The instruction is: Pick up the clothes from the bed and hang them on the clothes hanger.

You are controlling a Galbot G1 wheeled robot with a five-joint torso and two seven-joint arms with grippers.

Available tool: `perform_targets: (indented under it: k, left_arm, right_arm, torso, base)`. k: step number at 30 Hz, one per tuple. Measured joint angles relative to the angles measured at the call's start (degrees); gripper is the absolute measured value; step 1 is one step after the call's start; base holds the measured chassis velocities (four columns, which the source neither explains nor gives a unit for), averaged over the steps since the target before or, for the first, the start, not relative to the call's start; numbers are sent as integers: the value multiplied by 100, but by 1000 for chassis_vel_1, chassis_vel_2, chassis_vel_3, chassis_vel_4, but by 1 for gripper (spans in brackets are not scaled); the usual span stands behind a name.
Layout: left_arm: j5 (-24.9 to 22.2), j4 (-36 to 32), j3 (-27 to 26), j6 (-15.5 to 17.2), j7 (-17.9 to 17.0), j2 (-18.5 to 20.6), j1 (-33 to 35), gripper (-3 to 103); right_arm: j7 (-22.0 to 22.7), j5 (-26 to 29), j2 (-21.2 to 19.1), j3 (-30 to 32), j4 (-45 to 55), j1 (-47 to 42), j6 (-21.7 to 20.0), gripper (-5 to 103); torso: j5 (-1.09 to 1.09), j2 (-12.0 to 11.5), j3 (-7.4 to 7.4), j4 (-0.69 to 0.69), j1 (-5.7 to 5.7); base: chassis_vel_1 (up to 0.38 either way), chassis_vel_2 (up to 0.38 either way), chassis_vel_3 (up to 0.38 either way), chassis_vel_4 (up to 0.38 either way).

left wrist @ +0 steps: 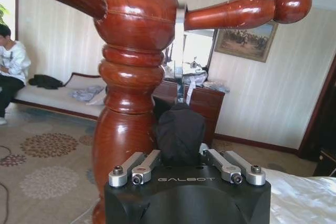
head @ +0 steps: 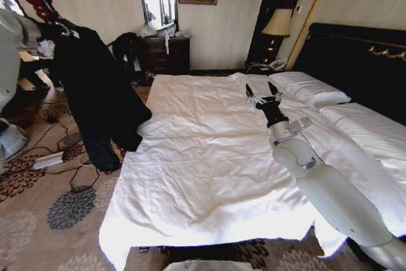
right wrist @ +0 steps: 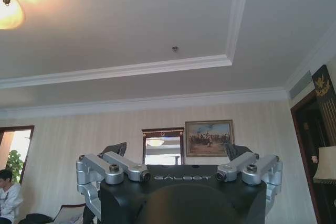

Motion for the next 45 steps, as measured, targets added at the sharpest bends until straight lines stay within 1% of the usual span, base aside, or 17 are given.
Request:
perform_targets:
  k: [10,12,13,17,21,25,27,28,30,32,33,35,36,38,41,42,45]
  left_arm:
    - [-438,-983,95,-17,-349,518,291,60]
    - [-466,-1082,92,-23,-386,573,330,60]
    - [-514,-1354,64,-45,-436,721,451,71]
    - [-602,-1872,-139,-102,-555,1013,752,82]
    - [-794,-2843,-910,-268,-938,1500,1606,92]
    - [-1355,-4325,-1627,-1007,-1882,2333,2875,100]
    - [-1431,-4619,-1726,-1282,-2032,2522,3162,100]
    - [-1453,-5047,-1903,-1742,-2234,2818,3636,100]
    - [-1441,-5661,-2399,-2144,-2393,3056,4373,100]
    - [-1426,-5842,-2668,-2216,-2442,3065,4653,100]
    - [-1406,-6069,-2963,-2290,-2537,2985,5010,100]
    - [-1288,-6640,-3695,-2262,-2563,2660,5822,100]
    - [-1288,-6640,-3695,-2262,-2563,2660,5822,100]
    - [-926,-7080,-4848,-2275,-2546,2294,6945,100]
    - [-677,-7335,-5418,-2272,-2557,1893,7935,100]
    - [-469,-7469,-5629,-2290,-2562,1581,8476,100]
    - [644,-7852,-5969,-2500,-2402,536,9893,100]
  right_arm:
    - [5,-7,34,41,15,-117,-10,100]
    - [5,-8,39,42,7,-120,-10,100]
    - [5,-5,61,46,-13,-122,-11,100]
    - [23,27,100,61,-23,-110,-16,100]
    - [94,312,197,174,-22,-129,-23,100]
    - [294,1000,412,606,-82,-375,86,100]
    - [302,1054,448,743,-116,-490,145,100]
    - [281,1078,504,997,-149,-750,229,100]
    - [222,982,585,1442,-102,-1209,335,100]
    - [211,928,604,1627,-34,-1391,354,100]
    - [203,792,646,2174,221,-1889,378,100]
    - [235,413,813,3096,766,-2933,372,100]
    - [235,413,813,3096,766,-2933,372,100]
    - [234,-21,1031,3550,1104,-3605,372,100]
    - [202,-389,1221,3751,1302,-3980,386,100]
    - [162,-609,1330,3828,1403,-4181,412,100]
    - [55,-1150,1800,3907,1652,-4727,485,100]
  torso:
    - [5,0,0,-6,0]
    - [5,0,0,-5,0]
    - [5,0,0,-4,-1]
    - [6,0,0,-5,0]
    - [4,0,0,-5,0]
    - [4,0,0,-1,-1]
    - [6,1,-1,-1,-1]
    - [5,0,0,-4,-1]
    - [8,0,0,-3,-1]
    - [10,0,0,0,-1]
    - [15,1,-1,3,-1]
    - [-8,1,1,-21,0]
    - [-8,1,1,-21,0]
    - [26,1,-2,-16,-1]
    - [7,2,-2,-2,-2]
    - [-6,2,-1,-1,-2]
    - [1,0,0,-3,2]
  base:
    - [0,0,0,0]
    - [0,0,0,0]
    - [0,0,0,0]
    - [0,0,0,0]
    - [0,0,0,0]
    - [0,0,0,0]
    - [0,0,0,0]
    - [0,0,0,0]
    - [0,0,0,0]
    - [0,0,0,0]
    - [0,0,0,0]
    - [12,-5,-39,-7]
    - [24,-10,-78,-13]
    - [12,-16,-39,-7]
    - [0,0,0,0]
    - [0,0,0,0]
    - [0,0,0,0]
